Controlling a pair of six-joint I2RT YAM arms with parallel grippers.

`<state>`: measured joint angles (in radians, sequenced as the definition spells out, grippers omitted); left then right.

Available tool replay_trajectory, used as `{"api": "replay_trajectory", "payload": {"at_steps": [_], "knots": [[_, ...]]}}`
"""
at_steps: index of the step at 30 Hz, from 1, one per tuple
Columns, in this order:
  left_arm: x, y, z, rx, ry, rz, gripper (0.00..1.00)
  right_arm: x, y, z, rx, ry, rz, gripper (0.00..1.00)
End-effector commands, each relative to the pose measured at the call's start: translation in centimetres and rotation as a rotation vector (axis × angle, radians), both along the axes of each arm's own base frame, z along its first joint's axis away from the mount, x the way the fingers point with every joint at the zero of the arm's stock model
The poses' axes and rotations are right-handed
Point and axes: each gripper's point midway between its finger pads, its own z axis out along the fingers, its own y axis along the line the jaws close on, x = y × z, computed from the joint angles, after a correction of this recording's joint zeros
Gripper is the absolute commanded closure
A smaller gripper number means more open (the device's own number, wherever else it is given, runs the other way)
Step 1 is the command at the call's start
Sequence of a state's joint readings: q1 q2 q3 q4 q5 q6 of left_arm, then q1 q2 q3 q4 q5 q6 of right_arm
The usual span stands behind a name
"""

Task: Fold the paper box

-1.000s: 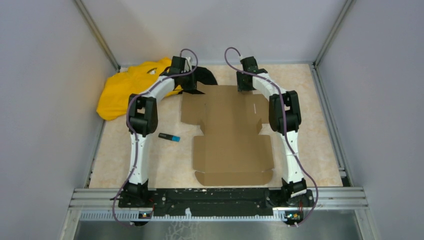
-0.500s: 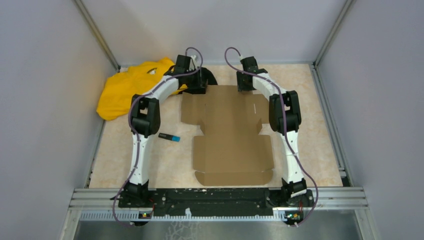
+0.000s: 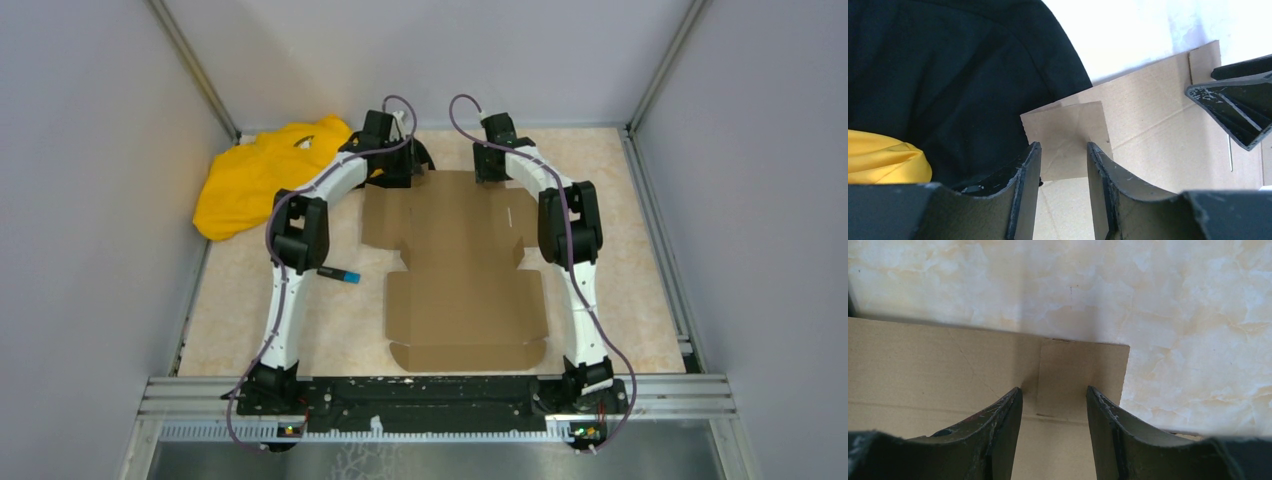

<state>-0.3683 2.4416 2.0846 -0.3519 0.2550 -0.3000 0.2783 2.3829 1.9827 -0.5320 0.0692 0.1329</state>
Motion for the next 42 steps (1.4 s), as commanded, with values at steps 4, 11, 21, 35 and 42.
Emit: {"api": "replay_trajectory", "payload": {"at_steps": [4,11,21,35,42], "knots": [[0.3,-1.4,-1.0,0.005,0.010,-0.009,0.56,-6.9,-1.4,-7.4,-0.034,0.317,0.001,0.50],[0.2,-1.3,-1.9,0.043,0.024,0.013,0.57,-6.6,-1.5,-6.9,-0.047,0.313,-0.004,0.50],[-0.6,-1.8,-3.7,0.121,0.054,0.025,0.57,-6.9,-1.2,-7.0,-0.072,0.321,-0.002,0.50],[-1.6,-1.0,-6.1,0.379,0.029,0.073,0.57,-7.4,-0.7,-7.4,-0.074,0.334,0.004,0.50],[-2.2,-0.4,-6.9,0.478,0.018,0.090,0.58,-7.7,-0.5,-7.7,-0.070,0.340,0.005,0.50]]}}
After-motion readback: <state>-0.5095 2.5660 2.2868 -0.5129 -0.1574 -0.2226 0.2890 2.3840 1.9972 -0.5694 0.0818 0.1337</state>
